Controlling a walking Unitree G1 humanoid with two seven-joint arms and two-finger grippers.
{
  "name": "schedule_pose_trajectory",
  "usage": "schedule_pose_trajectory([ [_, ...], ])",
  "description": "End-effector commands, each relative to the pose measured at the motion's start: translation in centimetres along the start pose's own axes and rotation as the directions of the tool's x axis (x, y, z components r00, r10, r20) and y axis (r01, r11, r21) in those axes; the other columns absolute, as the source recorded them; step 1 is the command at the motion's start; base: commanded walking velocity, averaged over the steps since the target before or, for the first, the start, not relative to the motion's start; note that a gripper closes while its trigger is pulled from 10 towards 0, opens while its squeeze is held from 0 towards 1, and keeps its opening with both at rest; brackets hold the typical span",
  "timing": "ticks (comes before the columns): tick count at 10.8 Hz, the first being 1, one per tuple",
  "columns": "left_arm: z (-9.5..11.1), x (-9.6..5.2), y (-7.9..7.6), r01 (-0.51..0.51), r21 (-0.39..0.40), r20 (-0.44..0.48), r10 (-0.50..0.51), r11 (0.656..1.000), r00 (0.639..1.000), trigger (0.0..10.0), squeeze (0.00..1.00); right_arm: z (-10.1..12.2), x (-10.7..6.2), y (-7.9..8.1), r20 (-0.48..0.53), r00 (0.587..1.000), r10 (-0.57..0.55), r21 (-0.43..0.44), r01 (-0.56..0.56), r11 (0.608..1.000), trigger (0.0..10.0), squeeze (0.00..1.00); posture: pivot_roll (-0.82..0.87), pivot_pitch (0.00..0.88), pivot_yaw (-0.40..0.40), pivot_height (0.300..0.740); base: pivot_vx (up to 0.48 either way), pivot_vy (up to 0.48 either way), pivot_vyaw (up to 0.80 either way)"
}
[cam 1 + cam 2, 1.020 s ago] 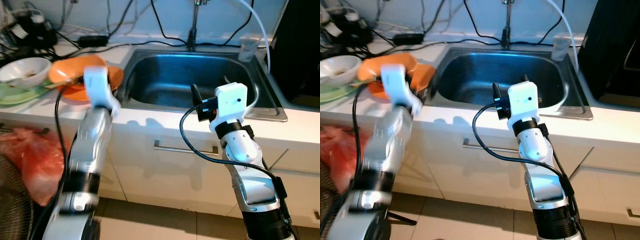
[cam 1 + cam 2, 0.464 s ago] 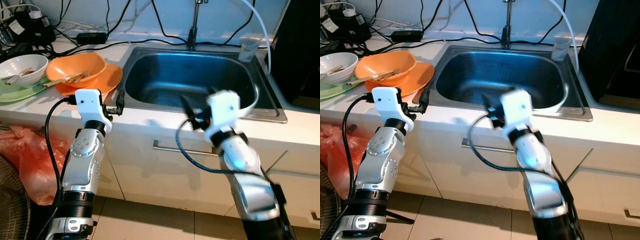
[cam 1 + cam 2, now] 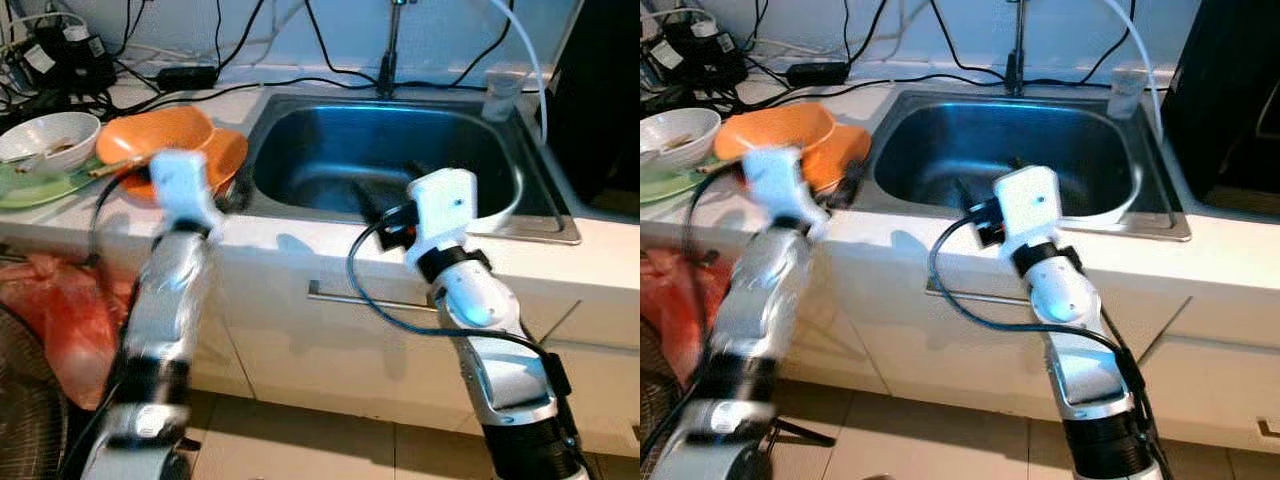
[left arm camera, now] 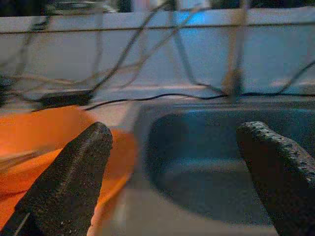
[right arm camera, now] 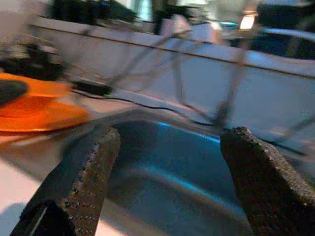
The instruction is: Kitchen organization
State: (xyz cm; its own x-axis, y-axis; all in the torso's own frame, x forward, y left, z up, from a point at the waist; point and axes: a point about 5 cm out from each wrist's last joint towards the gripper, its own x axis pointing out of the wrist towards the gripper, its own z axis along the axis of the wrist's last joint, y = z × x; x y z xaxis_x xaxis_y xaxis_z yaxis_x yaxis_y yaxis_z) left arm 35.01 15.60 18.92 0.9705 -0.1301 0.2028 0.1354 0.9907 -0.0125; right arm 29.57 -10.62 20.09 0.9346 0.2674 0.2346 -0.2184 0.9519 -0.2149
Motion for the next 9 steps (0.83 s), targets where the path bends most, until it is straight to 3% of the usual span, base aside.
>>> schedule_pose_trajectory([
  [1,0.6,0.2,-0.6,0.034,-0.011,0.017,-0.034,0.999,0.999,10.0,0.00,0.7,-0.4,-1.3,0.034,0.993,-0.113,-0.008,0.113,0.994,10.0,0.00,-0.03,0.000,0.077,0.740,0.000,0.000,0.00],
  [5,3.6,0.2,-4.5,0.191,-0.081,0.140,-0.178,0.978,0.974,10.0,0.00,2.4,-1.6,-3.0,0.075,0.985,-0.153,-0.081,0.159,0.984,10.0,0.00,-0.07,0.000,0.073,0.740,0.000,0.000,0.00],
  [9,4.4,0.3,-4.5,0.194,-0.096,0.151,-0.179,0.976,0.972,10.0,0.00,3.5,-1.8,-2.7,0.086,0.987,-0.136,-0.085,0.143,0.986,10.0,0.00,-0.09,0.000,0.071,0.740,0.330,0.000,0.00],
])
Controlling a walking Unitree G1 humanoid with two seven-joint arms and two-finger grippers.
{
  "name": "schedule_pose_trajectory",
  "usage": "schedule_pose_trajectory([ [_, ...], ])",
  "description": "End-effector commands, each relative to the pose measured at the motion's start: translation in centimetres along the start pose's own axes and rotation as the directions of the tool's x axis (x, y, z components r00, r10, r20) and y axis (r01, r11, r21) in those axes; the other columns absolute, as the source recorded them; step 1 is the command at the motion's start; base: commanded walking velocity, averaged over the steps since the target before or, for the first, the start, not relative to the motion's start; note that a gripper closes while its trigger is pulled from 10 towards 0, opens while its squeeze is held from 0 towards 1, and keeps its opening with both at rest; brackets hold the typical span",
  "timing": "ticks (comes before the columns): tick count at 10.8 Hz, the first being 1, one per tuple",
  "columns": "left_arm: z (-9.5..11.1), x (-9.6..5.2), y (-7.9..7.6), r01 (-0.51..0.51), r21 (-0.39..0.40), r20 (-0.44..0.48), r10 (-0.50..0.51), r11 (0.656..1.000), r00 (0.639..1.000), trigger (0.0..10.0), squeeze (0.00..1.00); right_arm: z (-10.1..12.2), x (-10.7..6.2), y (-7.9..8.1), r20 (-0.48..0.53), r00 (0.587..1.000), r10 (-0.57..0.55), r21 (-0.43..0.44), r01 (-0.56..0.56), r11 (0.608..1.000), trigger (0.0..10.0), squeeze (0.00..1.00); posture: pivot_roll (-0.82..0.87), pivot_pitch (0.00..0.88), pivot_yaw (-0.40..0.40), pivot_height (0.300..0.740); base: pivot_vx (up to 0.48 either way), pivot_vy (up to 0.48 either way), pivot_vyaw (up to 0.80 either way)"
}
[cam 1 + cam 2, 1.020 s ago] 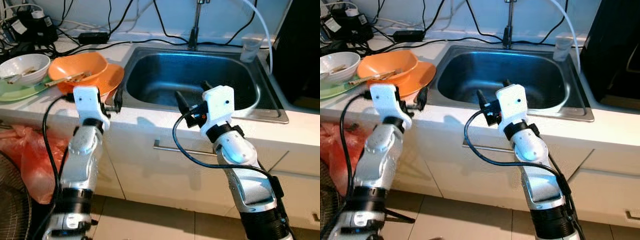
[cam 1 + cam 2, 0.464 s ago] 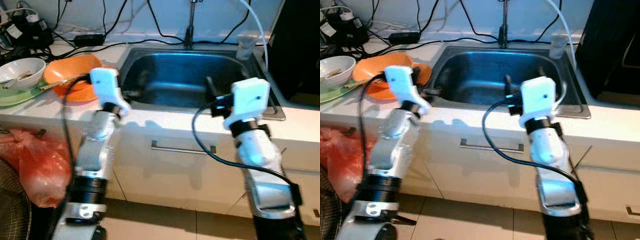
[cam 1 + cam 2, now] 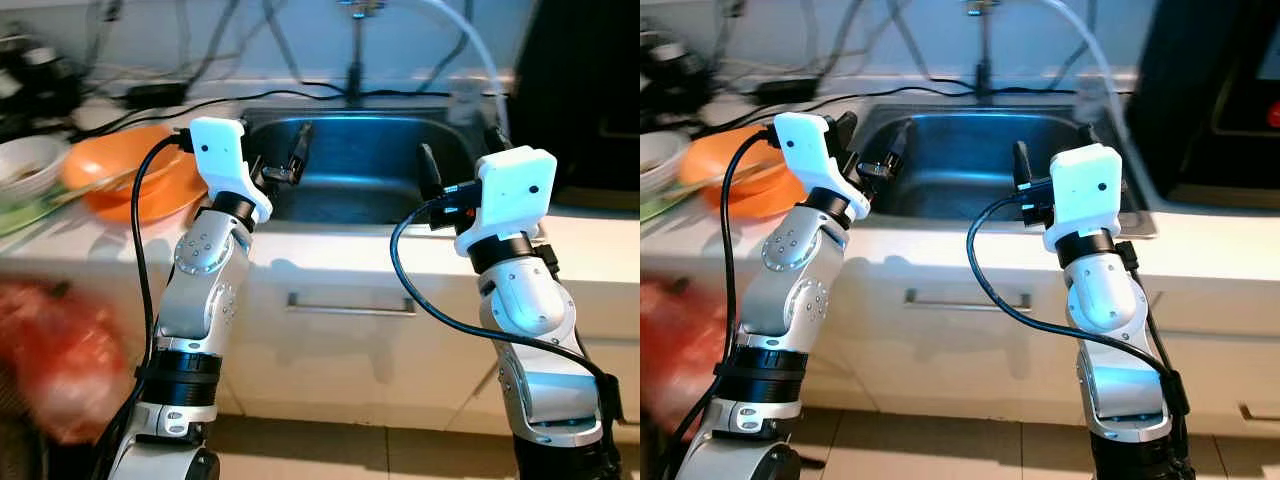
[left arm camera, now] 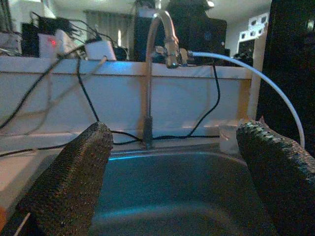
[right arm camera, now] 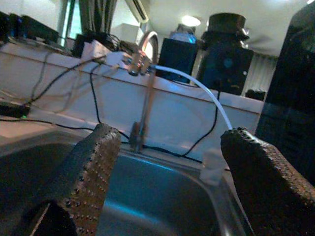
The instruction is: Kitchen organization
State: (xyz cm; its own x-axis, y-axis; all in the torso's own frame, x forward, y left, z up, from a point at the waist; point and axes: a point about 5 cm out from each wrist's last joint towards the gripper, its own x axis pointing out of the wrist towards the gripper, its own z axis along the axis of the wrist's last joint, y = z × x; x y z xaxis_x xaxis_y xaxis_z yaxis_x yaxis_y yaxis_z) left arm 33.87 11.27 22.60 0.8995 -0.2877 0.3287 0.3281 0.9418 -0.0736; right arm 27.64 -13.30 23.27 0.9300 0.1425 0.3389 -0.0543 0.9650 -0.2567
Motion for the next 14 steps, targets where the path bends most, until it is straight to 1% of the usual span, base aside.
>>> schedule_pose_trajectory([
  [1,0.7,0.1,-0.1,0.015,0.001,0.016,-0.015,1.000,1.000,10.0,0.00,0.4,-0.1,0.1,0.003,1.000,0.012,-0.002,-0.012,1.000,10.0,0.00,-0.09,0.000,0.071,0.740,0.371,0.000,0.00],
  [2,0.7,0.1,-0.1,0.014,0.001,0.011,-0.014,1.000,1.000,10.0,0.00,0.5,-0.1,0.4,0.008,0.999,0.043,-0.009,-0.043,0.999,10.0,0.07,-0.09,0.000,0.072,0.740,0.356,0.000,0.00],
  [3,0.7,0.2,-0.1,0.011,0.004,0.011,-0.011,1.000,1.000,10.0,0.00,0.6,-0.1,0.6,0.014,0.998,0.059,-0.016,-0.059,0.998,10.0,0.02,-0.09,0.000,0.072,0.740,0.352,0.000,0.00],
  [4,0.8,0.2,0.0,0.004,0.007,0.012,-0.004,1.000,1.000,10.0,0.00,0.7,-0.1,0.9,0.016,0.997,0.075,-0.015,-0.075,0.997,10.0,0.00,-0.09,0.000,0.071,0.740,0.349,0.000,0.00],
  [8,1.1,0.3,-0.1,0.001,0.013,0.022,-0.001,1.000,1.000,10.0,0.00,1.2,0.0,1.3,0.034,0.993,0.111,-0.017,-0.110,0.994,10.0,0.00,-0.09,0.000,0.066,0.740,0.355,0.000,0.00],
  [14,0.7,0.3,-0.4,0.012,0.003,0.008,-0.012,1.000,1.000,10.0,0.00,1.2,0.0,1.5,0.029,0.992,0.126,-0.028,-0.125,0.992,10.0,0.00,-0.09,0.000,0.062,0.740,0.408,0.000,0.00],
])
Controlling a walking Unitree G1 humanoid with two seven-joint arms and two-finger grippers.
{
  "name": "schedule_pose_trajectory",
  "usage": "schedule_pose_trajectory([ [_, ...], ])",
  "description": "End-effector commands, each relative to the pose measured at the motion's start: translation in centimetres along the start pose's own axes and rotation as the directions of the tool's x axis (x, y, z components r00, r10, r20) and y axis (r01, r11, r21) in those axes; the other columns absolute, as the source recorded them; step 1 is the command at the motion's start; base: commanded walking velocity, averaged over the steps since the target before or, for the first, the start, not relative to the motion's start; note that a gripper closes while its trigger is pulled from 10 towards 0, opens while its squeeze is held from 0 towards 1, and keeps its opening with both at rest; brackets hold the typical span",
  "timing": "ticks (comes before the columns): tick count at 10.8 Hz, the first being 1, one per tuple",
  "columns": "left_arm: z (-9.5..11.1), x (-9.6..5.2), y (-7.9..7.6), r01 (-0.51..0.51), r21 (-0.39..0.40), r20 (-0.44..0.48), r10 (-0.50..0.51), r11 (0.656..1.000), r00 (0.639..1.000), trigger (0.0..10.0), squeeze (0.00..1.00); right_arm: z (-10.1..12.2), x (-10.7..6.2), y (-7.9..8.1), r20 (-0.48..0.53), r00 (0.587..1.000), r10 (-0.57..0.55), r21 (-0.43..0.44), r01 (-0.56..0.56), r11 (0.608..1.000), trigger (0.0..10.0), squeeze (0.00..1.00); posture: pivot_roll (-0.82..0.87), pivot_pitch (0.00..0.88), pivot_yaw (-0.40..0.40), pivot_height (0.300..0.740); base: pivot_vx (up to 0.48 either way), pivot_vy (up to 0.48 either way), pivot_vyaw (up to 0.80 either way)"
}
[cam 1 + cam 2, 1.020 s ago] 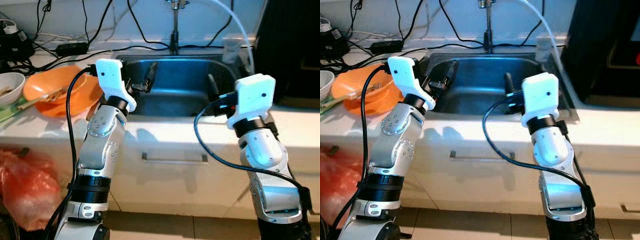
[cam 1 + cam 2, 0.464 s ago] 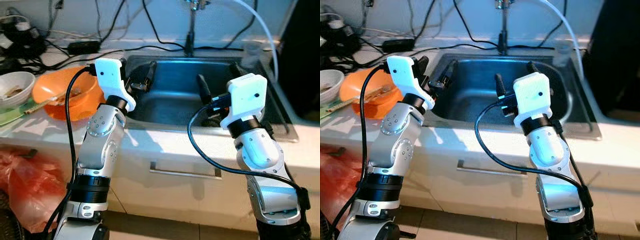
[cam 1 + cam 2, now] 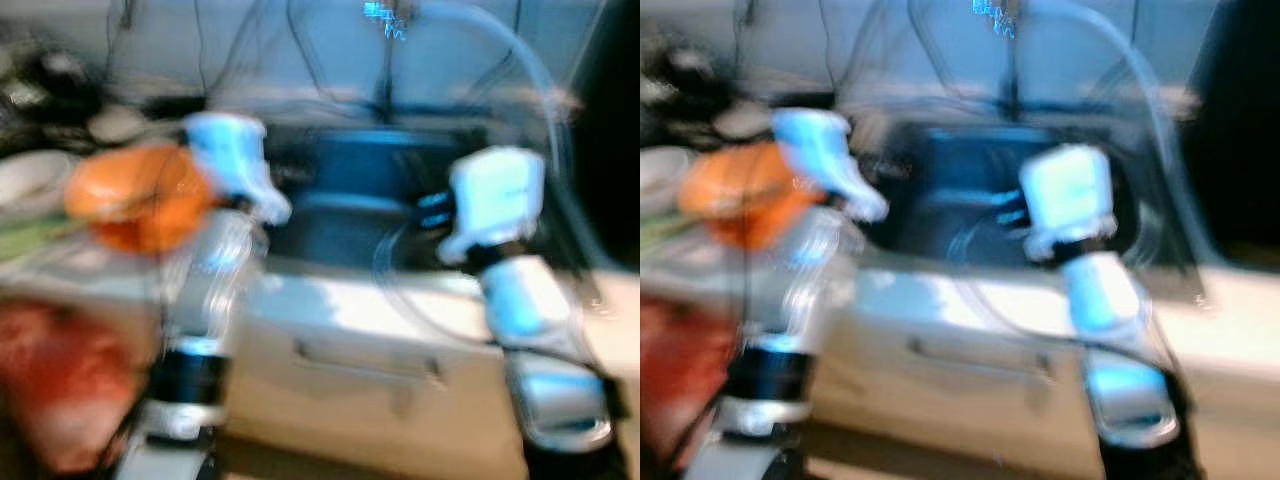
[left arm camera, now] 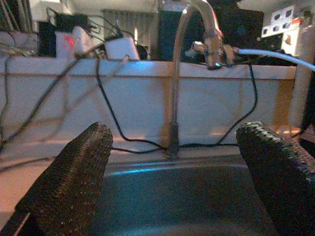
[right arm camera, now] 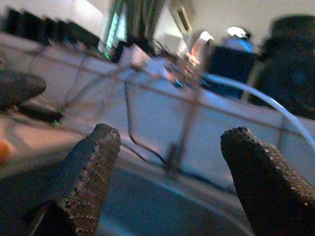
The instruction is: Kitchen organization
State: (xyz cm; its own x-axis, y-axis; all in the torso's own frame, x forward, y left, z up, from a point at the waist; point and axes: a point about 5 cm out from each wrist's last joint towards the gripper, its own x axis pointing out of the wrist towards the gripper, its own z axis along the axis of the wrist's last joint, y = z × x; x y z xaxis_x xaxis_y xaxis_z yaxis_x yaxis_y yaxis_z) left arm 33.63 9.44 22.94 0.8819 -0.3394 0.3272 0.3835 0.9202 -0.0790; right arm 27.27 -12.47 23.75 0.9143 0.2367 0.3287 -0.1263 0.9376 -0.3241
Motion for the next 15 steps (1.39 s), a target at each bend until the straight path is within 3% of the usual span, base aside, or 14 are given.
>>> schedule_pose_trajectory([
  [1,0.6,-0.2,1.4,-0.042,0.022,0.014,0.041,0.999,0.999,10.0,0.00,0.4,0.1,0.8,0.012,0.999,0.032,0.012,-0.032,0.999,10.0,0.00,-0.09,0.000,0.061,0.740,0.435,0.000,0.00],
  [3,0.4,-0.3,1.5,-0.052,0.003,0.005,0.052,0.999,0.999,10.0,0.00,0.3,0.1,1.0,0.008,0.999,0.041,0.007,-0.041,0.999,10.0,0.00,-0.09,0.000,0.060,0.740,0.360,0.000,0.00],
  [7,0.3,-0.4,1.4,-0.054,-0.003,-0.005,0.054,0.999,0.999,10.0,0.00,0.4,0.1,1.2,0.005,0.999,0.050,0.016,-0.051,0.999,10.0,0.00,-0.09,0.000,0.060,0.740,0.000,0.000,0.00],
  [11,-1.9,-1.5,3.8,-0.172,0.048,-0.092,0.176,0.984,0.980,10.0,0.00,0.3,0.2,1.5,-0.004,0.997,0.074,0.044,-0.074,0.996,10.0,0.00,-0.08,0.000,0.054,0.740,0.000,0.000,0.00],
  [12,-2.4,-1.7,4.3,-0.188,0.056,-0.113,0.194,0.981,0.975,10.0,0.00,0.3,0.2,1.7,-0.007,0.996,0.084,0.074,-0.083,0.994,10.0,0.00,-0.08,0.000,0.055,0.740,0.000,0.000,0.00],
  [13,-3.2,-2.0,5.0,-0.210,0.080,-0.142,0.220,0.974,0.965,10.0,0.00,0.4,0.4,2.1,-0.016,0.993,0.115,0.174,-0.110,0.979,10.0,0.00,-0.08,0.000,0.059,0.740,0.000,0.000,0.00],
  [15,-4.0,-2.3,5.9,-0.241,0.116,-0.163,0.258,0.964,0.952,10.0,0.00,0.7,0.6,3.0,-0.007,0.978,0.209,0.278,-0.199,0.940,10.0,0.00,-0.08,0.000,0.060,0.740,0.000,0.000,0.00],
])
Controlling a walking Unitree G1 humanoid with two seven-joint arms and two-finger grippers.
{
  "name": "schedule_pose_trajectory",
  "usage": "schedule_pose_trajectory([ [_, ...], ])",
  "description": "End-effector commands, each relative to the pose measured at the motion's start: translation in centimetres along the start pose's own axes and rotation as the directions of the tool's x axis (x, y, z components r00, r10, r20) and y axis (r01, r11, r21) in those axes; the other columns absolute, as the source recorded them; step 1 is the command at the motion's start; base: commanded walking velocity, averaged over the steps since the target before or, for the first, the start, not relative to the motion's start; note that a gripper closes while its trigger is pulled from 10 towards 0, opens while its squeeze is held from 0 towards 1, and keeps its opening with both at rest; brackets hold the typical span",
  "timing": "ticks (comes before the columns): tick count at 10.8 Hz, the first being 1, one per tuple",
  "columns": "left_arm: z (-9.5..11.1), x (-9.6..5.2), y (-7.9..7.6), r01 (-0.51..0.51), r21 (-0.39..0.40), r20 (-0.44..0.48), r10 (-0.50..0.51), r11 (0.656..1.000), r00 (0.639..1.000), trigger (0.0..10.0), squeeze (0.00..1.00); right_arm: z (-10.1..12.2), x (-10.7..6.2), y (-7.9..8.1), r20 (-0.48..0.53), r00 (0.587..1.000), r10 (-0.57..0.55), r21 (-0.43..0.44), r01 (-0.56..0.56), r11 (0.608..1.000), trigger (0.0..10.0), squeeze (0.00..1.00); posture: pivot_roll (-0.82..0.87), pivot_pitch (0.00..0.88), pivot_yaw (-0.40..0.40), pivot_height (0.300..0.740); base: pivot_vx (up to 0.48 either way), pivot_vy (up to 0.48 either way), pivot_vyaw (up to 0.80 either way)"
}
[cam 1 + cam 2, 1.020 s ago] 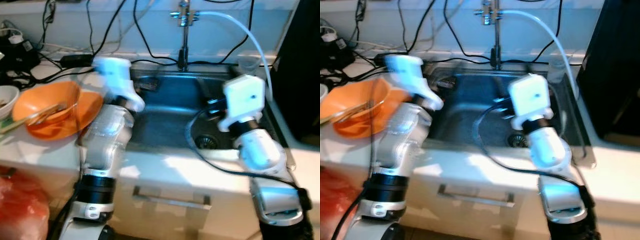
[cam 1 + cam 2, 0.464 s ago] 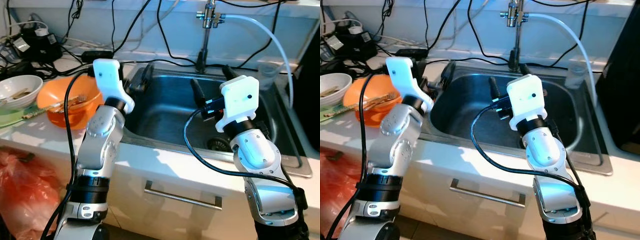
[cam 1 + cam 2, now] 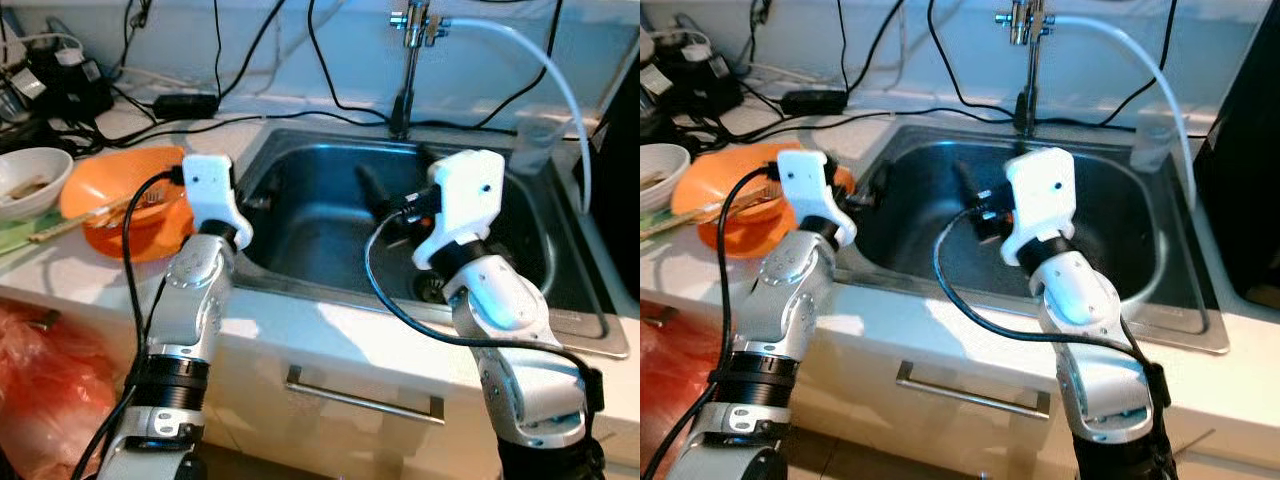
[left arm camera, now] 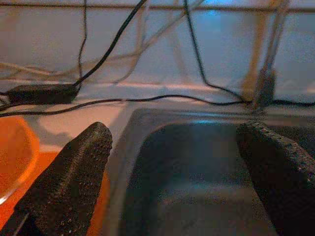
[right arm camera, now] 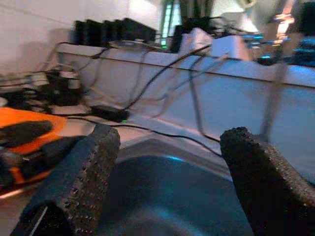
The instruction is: Kitchen organization
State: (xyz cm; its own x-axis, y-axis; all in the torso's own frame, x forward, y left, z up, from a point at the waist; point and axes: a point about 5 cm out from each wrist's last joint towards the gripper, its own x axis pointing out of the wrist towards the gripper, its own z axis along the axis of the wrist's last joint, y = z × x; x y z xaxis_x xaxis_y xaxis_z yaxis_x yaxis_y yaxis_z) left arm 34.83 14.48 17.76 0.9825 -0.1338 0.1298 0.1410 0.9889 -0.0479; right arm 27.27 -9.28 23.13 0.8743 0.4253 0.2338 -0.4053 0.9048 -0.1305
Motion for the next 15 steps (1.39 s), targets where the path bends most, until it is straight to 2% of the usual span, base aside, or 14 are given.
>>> schedule_pose_trajectory([
  [1,0.1,0.1,0.6,-0.029,0.018,0.005,0.029,0.999,1.000,10.0,0.00,0.4,0.1,0.3,0.008,0.999,0.037,0.024,-0.037,0.999,10.0,0.00,-0.08,0.000,0.059,0.740,0.000,0.000,0.00],
  [2,-0.1,-0.2,1.3,-0.074,0.047,0.004,0.074,0.996,0.997,10.0,0.00,0.3,0.2,1.4,-0.009,0.990,0.139,0.053,-0.138,0.989,10.0,0.00,-0.07,0.000,0.056,0.740,0.000,0.000,0.00],
  [3,-0.2,-0.3,1.5,-0.086,0.056,0.004,0.086,0.995,0.996,10.0,0.00,0.1,0.1,1.8,-0.022,0.984,0.176,0.053,-0.174,0.983,10.0,0.00,-0.07,0.000,0.053,0.740,0.000,0.000,0.00],
  [4,-0.4,-0.5,1.6,-0.092,0.059,0.002,0.092,0.994,0.996,10.0,0.00,-0.3,0.0,1.8,-0.035,0.982,0.186,0.044,-0.184,0.982,10.0,0.00,-0.06,0.000,0.050,0.740,0.000,0.000,0.00],
  [8,-0.4,-0.4,0.4,-0.042,0.051,0.013,0.042,0.998,0.999,10.0,0.00,-0.7,-0.1,1.7,-0.052,0.985,0.167,0.027,-0.165,0.986,10.0,0.00,-0.07,0.000,0.053,0.740,0.000,0.000,0.64],
  [12,0.3,-0.3,-0.2,-0.007,0.052,0.033,0.006,0.999,0.999,10.0,0.00,-1.0,0.0,1.0,-0.078,0.989,0.123,0.031,-0.121,0.992,10.0,0.00,-0.06,0.000,0.050,0.740,0.000,0.000,0.00],
  [13,0.1,-0.4,0.0,-0.022,0.056,0.025,0.021,0.998,0.999,10.0,0.00,-1.8,0.1,0.2,-0.140,0.989,0.040,0.039,-0.035,0.999,10.0,0.00,-0.06,0.000,0.046,0.740,0.000,0.000,0.00],
  [15,-1.5,-1.3,1.4,-0.090,0.051,-0.027,0.092,0.995,0.995,10.0,0.00,-3.0,-0.1,-0.7,-0.210,0.977,-0.035,0.132,0.064,0.989,10.0,0.00,-0.05,0.000,0.042,0.740,0.000,0.000,0.00],
])
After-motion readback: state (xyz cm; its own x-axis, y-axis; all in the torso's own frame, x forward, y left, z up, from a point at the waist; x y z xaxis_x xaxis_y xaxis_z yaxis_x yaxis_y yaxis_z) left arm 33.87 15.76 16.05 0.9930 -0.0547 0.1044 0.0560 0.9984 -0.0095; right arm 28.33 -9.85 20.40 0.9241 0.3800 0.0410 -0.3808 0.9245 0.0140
